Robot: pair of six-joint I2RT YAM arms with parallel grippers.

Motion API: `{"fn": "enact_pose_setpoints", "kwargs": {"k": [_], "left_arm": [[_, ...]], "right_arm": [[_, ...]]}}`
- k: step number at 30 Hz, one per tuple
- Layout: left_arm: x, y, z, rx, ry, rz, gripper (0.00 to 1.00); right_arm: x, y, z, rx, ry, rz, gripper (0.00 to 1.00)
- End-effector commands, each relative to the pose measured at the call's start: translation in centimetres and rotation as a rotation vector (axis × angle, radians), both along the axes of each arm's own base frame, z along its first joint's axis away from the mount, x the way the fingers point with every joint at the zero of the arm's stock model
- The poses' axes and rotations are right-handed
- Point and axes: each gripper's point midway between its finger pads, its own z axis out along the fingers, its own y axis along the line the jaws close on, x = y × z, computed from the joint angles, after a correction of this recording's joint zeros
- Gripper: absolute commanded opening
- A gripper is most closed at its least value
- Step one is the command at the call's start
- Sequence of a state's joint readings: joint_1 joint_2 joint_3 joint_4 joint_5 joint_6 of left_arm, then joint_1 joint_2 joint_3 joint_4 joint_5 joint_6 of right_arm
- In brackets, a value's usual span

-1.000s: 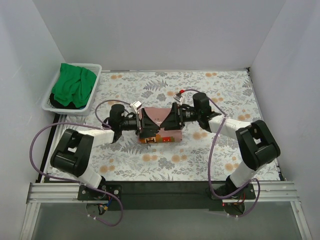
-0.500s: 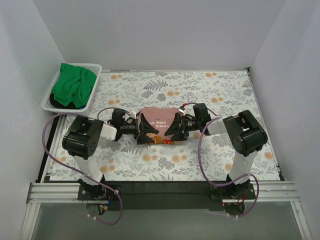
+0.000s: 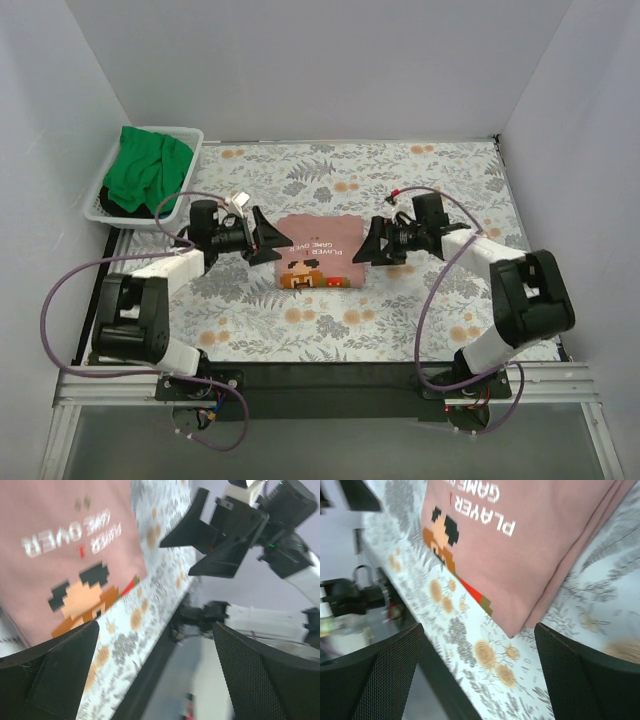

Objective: Fold and stack the t-shirts
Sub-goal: Fold the tshirt, then neatly place the folded tshirt to the corner

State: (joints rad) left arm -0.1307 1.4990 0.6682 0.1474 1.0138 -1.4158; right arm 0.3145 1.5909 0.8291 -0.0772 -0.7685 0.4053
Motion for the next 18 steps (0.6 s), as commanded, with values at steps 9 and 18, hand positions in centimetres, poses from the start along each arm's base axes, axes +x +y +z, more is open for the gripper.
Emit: {"fn": "enact_pose_setpoints", "kwargs": {"k": [9,18], "left_arm": [[7.2,12.7,11.2,0.621,-0.376,0.524,0.98],[6.7,15.6,11.6,0.676,-0.346,0.6,0.98]], "right_arm": [[9.3,-0.8,7.4,-0.694,-0.595,-0.169,0.98],[5.1,9.9,2.3,-0.761,-0.573,0.031,0.98]]}}
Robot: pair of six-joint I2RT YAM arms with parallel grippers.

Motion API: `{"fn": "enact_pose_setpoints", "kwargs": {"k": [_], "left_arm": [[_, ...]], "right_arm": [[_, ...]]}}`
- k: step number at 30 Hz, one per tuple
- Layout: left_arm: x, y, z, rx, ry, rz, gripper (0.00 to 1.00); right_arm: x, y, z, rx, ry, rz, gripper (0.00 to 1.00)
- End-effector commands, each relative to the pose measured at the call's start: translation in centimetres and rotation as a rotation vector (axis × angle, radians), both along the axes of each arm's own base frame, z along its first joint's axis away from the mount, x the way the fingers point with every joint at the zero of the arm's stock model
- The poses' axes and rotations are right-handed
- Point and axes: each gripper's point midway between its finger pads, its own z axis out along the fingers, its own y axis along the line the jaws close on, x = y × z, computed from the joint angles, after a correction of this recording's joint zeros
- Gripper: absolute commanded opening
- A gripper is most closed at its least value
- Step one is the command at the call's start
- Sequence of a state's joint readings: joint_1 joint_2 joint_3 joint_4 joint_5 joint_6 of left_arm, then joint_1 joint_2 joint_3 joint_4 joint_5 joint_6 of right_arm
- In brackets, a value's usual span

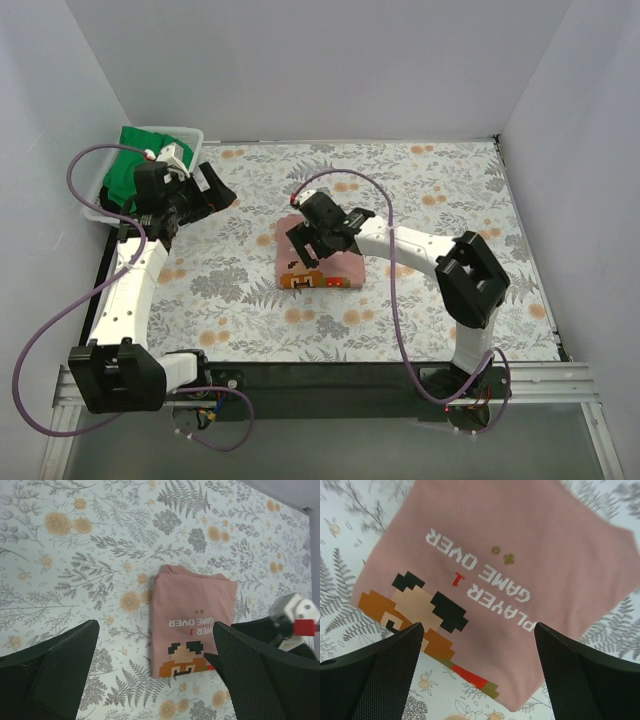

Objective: Fold and stack the t-shirts
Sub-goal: Neatly place the folded tshirt to the corner

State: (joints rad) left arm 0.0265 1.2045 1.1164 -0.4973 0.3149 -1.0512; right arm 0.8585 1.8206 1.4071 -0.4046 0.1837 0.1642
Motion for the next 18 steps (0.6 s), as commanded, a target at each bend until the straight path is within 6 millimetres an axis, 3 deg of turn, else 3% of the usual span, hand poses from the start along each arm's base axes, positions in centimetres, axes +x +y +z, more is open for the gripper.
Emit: {"fn": "enact_pose_setpoints", "kwargs": {"k": [1,5,9,10,12,13,14,15,16,18], "left_arm": [[-0.9,1.4,-0.1,0.049,0.011,0.049,0.98],[-1.5,1.1,-0.6,0.037,0.017,0.027,0.98],[-1.6,1.1,-1.2,0.038,0.02,0.027,0.98],[-1.5,1.2,-1.3,0.044,0.022,0.025,0.98],[-1.4,1.0,-1.2,0.044,0.021,0.011,0.98],[-1.3,1.1,-1.6,0.048,0.032,0.011,0.98],[-1.3,1.0,-1.7,0.048,0.036,0.007,0.98],[-1.3,0.9,-2.1,0.044,0.05,0.002,0.98],[-1.3,0.8,-2.2,0.041,0.051,-0.003,0.98],[-1.1,0.7,-2.5,0.032,0.057,-0.013,0.98]], "right_arm": [[0.3,-0.6,-1.2,-0.1,-0.01,-0.084,0.98],[-0.5,-0.4,-4.1,-0.149,0.041,-0.079,0.98],[-1.9,-1.5,-7.3,-0.183,0.137,-0.047,0.98],[-1.7,-3.2,-8.5,-0.195,0.178,-0.061,0.98],[-1.7,-4.3,-9.2,-0.157,0.252,-0.018,0.98],[-0.5,-6.3,-9.3,-0.153,0.269,-0.017,0.98],[-0.5,-7.1,-9.4,-0.135,0.299,0.001,0.98],[0.0,-9.3,-9.6,-0.137,0.33,0.012,0.98],[-0.3,-9.6,-9.6,-0.154,0.333,0.048,0.98],[0.3,-13.3,-10.2,-0.182,0.355,0.024,0.98]]}}
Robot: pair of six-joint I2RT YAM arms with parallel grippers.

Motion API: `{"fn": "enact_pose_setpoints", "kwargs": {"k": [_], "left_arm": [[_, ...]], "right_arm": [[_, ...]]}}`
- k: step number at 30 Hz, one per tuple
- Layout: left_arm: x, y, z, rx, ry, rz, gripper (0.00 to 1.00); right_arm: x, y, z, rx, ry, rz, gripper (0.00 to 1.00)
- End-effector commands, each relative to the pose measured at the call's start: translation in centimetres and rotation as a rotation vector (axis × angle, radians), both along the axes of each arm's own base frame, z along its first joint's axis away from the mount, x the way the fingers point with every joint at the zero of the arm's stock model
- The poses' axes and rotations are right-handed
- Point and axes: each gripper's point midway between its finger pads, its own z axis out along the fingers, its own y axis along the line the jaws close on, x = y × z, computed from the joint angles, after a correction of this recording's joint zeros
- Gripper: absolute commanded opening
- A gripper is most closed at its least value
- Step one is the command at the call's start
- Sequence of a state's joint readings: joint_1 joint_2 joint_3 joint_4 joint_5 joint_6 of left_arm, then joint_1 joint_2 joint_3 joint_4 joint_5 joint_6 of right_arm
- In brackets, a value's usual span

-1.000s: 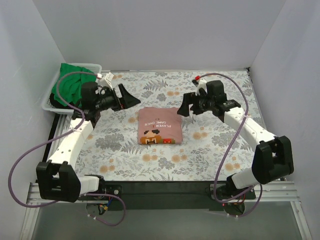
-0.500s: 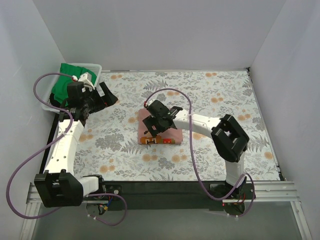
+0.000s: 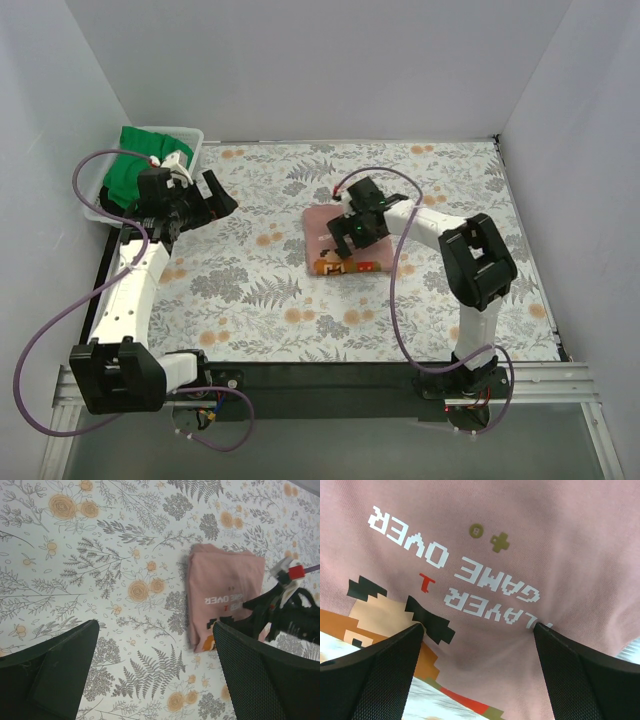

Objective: Fold and stack the t-shirts
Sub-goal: Neatly place the folded tshirt to the corner

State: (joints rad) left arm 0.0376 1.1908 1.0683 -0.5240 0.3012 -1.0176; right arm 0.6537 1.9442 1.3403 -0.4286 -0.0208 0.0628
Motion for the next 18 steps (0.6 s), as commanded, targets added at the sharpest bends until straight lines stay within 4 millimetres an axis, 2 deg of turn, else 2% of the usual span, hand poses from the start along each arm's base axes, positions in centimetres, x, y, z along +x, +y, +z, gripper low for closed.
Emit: {"fn": "enact_pose_setpoints", "kwargs": {"k": [1,3,4,6,7,9,10,12,13,16,18], "left_arm": [[0.0,-0.3,-0.3,-0.007,0.006,-0.026,0.98],[0.2,-0.4,-0.3,-0.019,0.01,-0.034,0.98],[0.4,-0.5,-0.2,-0.02,0.009,-0.037,0.98],[0.5,-0.5,-0.3,-0.016,0.011,-0.043,0.98],[0.6,-0.5,-0.2,-0.016,0.01,-0.044,0.98],[0.6,-0.5,-0.3,-0.015,0.012,-0.048,0.98],[0.7,-0.5,-0.3,-0.014,0.013,-0.049,0.98],[0.6,-0.6,-0.5,-0.016,0.022,-0.051,0.98],[0.5,-0.6,-0.4,-0.016,0.022,-0.053,0.98],[0.4,-0.6,-0.5,-0.011,0.019,-0.059,0.98],[0.5,-0.5,-0.3,-0.004,0.014,-0.057,0.98]], "right_arm": [[-0.6,-9.4,-2.1,-0.119,0.107,0.013,0.98],[-0.4,-12.7,-2.6,-0.14,0.105,0.028,0.98],[0.4,-15.5,-2.5,-0.136,0.109,-0.029,0.98],[1.2,-18.7,-2.6,-0.158,0.094,-0.012,0.98],[1.8,-21.3,-2.8,-0.165,0.094,-0.046,0.98],[2.5,-24.2,-3.3,-0.197,0.071,0.023,0.98],[2.9,-26.7,-3.8,-0.202,0.08,0.0,0.98],[4.1,-29.3,-3.7,-0.207,0.061,0.021,0.98],[4.1,-31.1,-4.4,-0.212,0.078,0.0,0.98],[5.5,-33.7,-4.5,-0.235,0.063,-0.005,0.98],[5.6,-34.4,-4.8,-0.229,0.086,-0.022,0.98]]}}
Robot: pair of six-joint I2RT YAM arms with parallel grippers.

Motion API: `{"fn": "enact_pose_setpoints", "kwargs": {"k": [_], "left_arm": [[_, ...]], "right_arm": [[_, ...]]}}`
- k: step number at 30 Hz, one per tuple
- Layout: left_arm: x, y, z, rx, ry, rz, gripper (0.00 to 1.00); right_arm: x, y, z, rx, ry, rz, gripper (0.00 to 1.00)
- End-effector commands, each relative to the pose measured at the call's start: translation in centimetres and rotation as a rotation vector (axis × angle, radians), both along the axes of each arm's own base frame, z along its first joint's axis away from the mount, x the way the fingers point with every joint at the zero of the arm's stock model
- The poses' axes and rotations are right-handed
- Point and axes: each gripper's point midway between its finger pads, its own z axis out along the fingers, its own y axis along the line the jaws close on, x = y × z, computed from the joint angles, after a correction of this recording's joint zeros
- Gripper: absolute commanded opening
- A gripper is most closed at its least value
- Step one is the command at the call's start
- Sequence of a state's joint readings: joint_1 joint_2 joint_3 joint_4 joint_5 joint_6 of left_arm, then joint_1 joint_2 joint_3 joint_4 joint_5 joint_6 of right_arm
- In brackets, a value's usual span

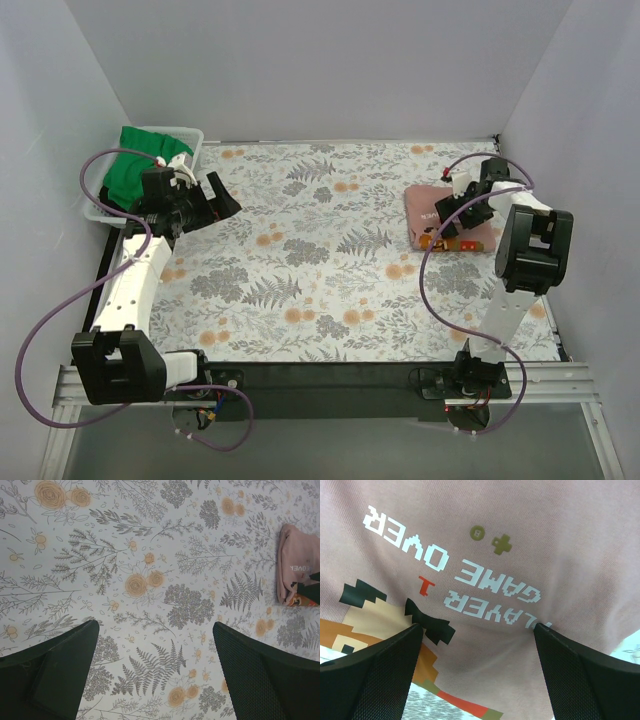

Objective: Fold and stack the t-shirts
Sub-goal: Neatly place the folded tshirt to the corner

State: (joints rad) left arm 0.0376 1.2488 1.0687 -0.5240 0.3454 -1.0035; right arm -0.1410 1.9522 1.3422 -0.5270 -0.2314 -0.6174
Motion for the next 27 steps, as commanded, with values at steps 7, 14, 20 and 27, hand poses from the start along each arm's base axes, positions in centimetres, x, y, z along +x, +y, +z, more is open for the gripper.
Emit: {"fn": "enact_pose_setpoints", "kwargs": {"k": [7,14,20,27], "left_arm": [[0.1,0.0,1.4,0.013,-0.031,-0.028,0.98],[-0.5,-0.3,2.3,-0.002,-0.053,-0.033,0.98],[-0.2,-0.1,2.1,-0.01,-0.045,-0.009,0.98],[-0.3,0.4,1.5,0.01,-0.039,0.013,0.98]], "right_arm": [[-2.4,-5.2,-3.3,-0.114,0.138,0.002,0.98],[-2.1,-2.6,7.9,0.021,-0.029,-0.219,0.98],[-6.5,-0.8,8.4,0.007,0.046,-0.326,0.98],[-9.9,1.6,3.4,-0.003,0.21,-0.353,0.98]]}}
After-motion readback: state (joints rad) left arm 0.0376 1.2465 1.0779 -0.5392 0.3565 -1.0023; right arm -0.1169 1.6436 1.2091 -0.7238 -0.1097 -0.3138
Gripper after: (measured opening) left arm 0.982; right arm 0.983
